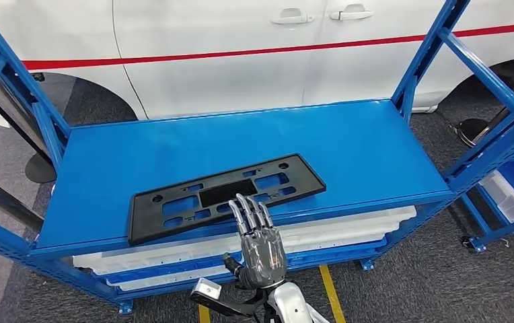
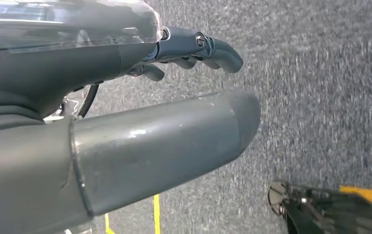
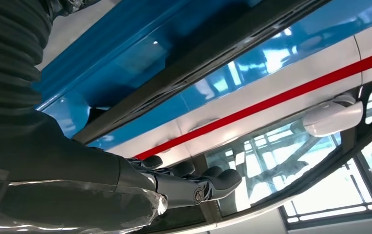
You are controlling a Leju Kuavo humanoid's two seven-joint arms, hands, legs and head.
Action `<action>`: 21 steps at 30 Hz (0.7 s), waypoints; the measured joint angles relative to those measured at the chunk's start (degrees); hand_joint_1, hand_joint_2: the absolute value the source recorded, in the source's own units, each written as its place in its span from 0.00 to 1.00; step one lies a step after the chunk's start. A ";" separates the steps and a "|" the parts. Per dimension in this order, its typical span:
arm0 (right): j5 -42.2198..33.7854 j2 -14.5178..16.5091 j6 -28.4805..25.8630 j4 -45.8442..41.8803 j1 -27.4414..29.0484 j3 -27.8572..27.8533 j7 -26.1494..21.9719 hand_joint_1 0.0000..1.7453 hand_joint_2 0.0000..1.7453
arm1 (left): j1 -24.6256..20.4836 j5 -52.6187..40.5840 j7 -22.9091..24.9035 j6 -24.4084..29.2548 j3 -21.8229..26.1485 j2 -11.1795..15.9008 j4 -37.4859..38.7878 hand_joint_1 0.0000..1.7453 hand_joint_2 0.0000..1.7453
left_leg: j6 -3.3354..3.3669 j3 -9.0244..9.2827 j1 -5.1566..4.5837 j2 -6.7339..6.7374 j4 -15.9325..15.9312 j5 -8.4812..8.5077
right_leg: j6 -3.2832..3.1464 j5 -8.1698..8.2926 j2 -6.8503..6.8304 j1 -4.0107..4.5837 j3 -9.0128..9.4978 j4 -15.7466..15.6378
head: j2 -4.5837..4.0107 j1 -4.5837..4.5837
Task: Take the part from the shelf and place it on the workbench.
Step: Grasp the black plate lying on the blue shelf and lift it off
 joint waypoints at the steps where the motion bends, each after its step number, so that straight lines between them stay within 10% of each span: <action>1: 0.00 -0.01 0.00 0.00 -0.01 -0.02 0.00 0.00 1.00 | 0.02 0.00 0.00 0.00 0.00 -0.05 0.01 0.00 0.00 | -0.13 0.51 -0.05 -0.04 -0.03 -0.35 | -0.53 2.31 0.01 0.21 1.49 -3.87 | -0.01 -0.01; 8: 0.00 0.08 0.00 -0.07 0.09 -0.13 0.01 0.00 1.00 | -0.09 -0.20 0.12 -0.01 0.03 -0.12 0.07 0.00 0.00 | -2.08 1.18 -0.20 0.04 2.58 -1.90 | -2.78 3.75 0.19 0.38 5.67 -11.26 | -0.01 0.17; 13: 0.00 0.12 0.00 0.00 0.15 -0.14 0.45 0.00 1.00 | -0.11 -0.61 0.34 -0.02 0.05 0.00 0.07 0.00 0.00 | -3.28 -7.39 0.13 0.09 15.11 -6.66 | -3.25 2.45 0.15 0.27 7.24 -11.43 | 0.00 0.11; 17: 0.00 0.11 0.00 0.01 0.18 -0.15 0.56 0.00 1.00 | 0.09 -0.96 0.45 -0.03 0.10 0.14 0.08 0.00 0.00 | -2.81 -4.95 -0.04 0.15 4.06 1.54 | -2.57 0.70 0.30 0.23 9.16 -11.13 | -0.01 0.11; 21: 0.00 -0.24 0.00 0.42 -0.51 -0.08 3.37 0.00 1.00 | -0.01 -2.04 0.27 0.12 0.11 0.20 0.11 0.00 0.00 | -1.33 -4.02 -0.35 0.23 1.00 2.84 | -1.42 -0.20 0.18 0.52 9.50 -11.10 | -0.01 0.09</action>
